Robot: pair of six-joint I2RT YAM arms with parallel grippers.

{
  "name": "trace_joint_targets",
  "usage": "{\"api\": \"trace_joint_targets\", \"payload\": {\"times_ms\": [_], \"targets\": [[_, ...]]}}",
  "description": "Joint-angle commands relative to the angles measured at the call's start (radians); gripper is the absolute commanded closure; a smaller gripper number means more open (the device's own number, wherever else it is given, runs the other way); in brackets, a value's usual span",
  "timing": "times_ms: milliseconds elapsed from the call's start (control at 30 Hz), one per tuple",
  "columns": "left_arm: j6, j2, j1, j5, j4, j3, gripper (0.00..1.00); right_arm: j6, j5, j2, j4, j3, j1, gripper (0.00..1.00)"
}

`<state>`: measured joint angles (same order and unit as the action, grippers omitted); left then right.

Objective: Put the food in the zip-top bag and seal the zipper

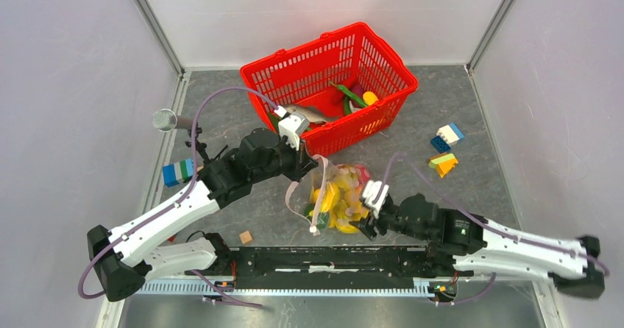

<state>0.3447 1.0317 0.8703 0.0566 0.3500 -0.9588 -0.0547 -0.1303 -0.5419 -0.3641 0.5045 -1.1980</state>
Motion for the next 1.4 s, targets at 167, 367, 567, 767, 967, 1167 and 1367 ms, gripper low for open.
{"api": "trace_joint_targets", "payload": {"times_ms": [167, 367, 567, 767, 967, 1167, 1367], "targets": [[0.026, -0.003, -0.02, -0.032, 0.009, -0.075, 0.98, -0.11, -1.011, -0.298, -0.04, 0.167, -0.828, 0.26], [0.046, -0.003, -0.024, -0.013, 0.007, -0.076, 0.98, 0.044, -1.305, -0.57, 0.17, 0.221, -0.951, 0.21], [0.074, -0.018, -0.025, 0.01, -0.013, -0.056, 0.98, 0.513, -1.306, -0.57, 0.842, 0.07, -0.943, 0.19], [0.093, -0.033, -0.025, 0.009, -0.007, -0.047, 0.98, 0.578, -1.212, -0.645, 0.894, 0.108, -0.903, 0.17], [0.105, -0.032, -0.025, 0.02, 0.0, -0.052, 0.98, 0.516, -1.108, -0.709, 0.886, 0.128, -0.825, 0.15], [0.115, -0.048, -0.025, 0.015, 0.009, -0.053, 0.98, 0.54, -1.027, -0.727, 0.984, 0.094, -0.746, 0.18], [0.11, -0.053, -0.025, 0.02, 0.024, -0.06, 0.98, 0.544, -1.026, -0.767, 1.033, 0.065, -0.705, 0.34]]}}
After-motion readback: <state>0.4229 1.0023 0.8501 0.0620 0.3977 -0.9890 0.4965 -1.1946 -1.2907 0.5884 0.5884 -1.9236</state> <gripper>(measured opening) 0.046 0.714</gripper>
